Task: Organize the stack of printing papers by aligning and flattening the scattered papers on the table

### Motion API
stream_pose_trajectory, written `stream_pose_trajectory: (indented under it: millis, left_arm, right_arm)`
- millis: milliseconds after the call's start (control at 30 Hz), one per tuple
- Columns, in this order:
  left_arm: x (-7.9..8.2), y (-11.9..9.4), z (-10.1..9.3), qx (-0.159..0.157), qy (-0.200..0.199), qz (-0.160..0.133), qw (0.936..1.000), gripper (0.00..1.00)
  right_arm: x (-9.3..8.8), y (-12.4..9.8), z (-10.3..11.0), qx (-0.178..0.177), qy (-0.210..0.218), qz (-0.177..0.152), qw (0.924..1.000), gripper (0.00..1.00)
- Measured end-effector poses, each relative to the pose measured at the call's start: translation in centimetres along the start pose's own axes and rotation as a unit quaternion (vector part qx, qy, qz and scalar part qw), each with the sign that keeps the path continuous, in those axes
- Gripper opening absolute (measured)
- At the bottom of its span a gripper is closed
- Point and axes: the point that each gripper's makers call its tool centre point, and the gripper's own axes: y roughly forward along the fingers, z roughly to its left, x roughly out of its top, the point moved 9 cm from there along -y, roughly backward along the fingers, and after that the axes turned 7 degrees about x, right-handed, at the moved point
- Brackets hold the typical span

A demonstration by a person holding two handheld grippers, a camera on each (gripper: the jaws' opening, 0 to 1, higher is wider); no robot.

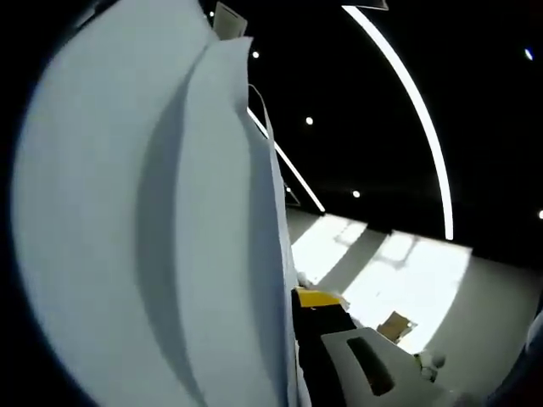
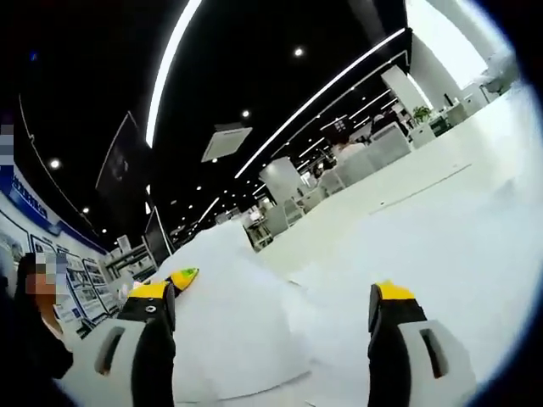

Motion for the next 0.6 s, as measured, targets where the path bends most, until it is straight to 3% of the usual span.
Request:
stream_pose_trajectory:
  millis: [600]
  left_arm:
    - [0.1,0.1,0.2,0.001,-0.002,-0.001,1.0000,0.06]
  right_arm:
    - [1.4,-3.4,-2.0,-0.066,-0.032,-0.021,0.9971,0.90]
